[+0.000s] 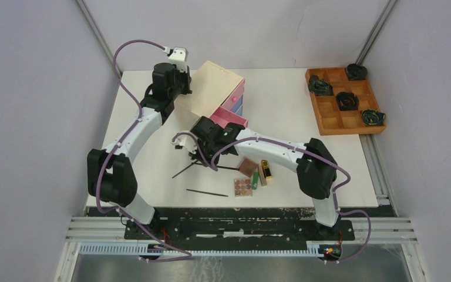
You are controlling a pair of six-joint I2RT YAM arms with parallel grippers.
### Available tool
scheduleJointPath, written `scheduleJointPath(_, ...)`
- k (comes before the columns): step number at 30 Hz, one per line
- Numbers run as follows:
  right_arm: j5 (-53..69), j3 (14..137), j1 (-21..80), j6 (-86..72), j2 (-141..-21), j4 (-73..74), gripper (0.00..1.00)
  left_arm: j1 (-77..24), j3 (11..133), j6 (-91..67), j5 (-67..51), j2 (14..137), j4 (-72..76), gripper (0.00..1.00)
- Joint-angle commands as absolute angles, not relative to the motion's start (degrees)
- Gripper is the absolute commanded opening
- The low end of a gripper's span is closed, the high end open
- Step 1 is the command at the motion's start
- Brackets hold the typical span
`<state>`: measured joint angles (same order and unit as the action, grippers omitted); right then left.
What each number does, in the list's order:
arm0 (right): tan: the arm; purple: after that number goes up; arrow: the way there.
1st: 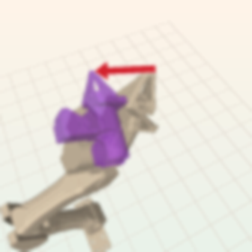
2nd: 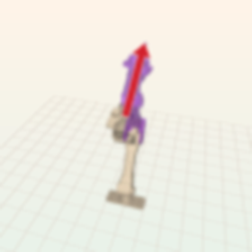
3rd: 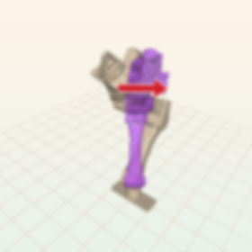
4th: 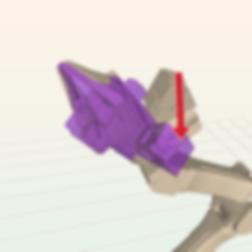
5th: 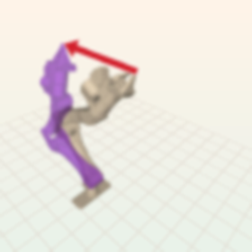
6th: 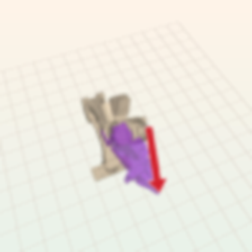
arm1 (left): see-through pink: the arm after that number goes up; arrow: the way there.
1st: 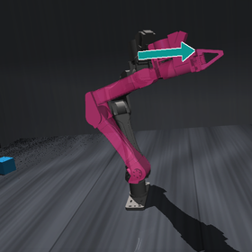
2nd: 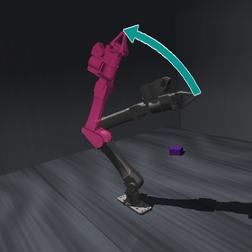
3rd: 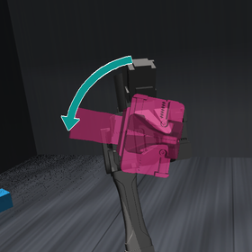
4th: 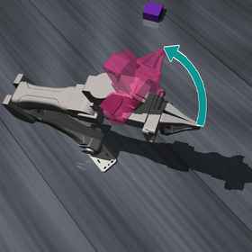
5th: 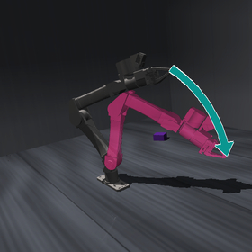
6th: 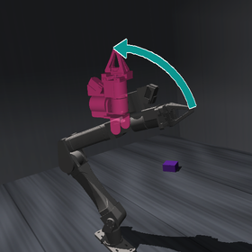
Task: Organize the makeup
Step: Pick up the makeup brush from the center of the board, then place the makeup brush in the drawer.
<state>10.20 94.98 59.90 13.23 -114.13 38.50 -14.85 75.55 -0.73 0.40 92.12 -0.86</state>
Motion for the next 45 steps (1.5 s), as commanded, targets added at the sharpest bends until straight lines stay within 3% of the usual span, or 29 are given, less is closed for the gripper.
scheduleJointPath(1,13.36,99.81,60.27,13.85,-107.26,44.87,0.01,-13.19,71.28,-2.90,1.91,97.86,-18.81,0.03)
scheduleJointPath(18,9.66,106.05,59.87,9.59,-92.40,47.67,0.01,-13.13,71.32,-3.15,1.06,98.03,-18.54,0.03)
scheduleJointPath(36,6.92,119.70,48.82,6.97,-100.39,48.16,0.01,-13.14,71.19,-3.05,0.85,97.52,-18.63,0.03)
scheduleJointPath(45,1.54,129.31,47.07,9.60,-107.27,59.62,0.01,-13.10,71.28,-2.99,1.02,97.59,-18.81,0.03)
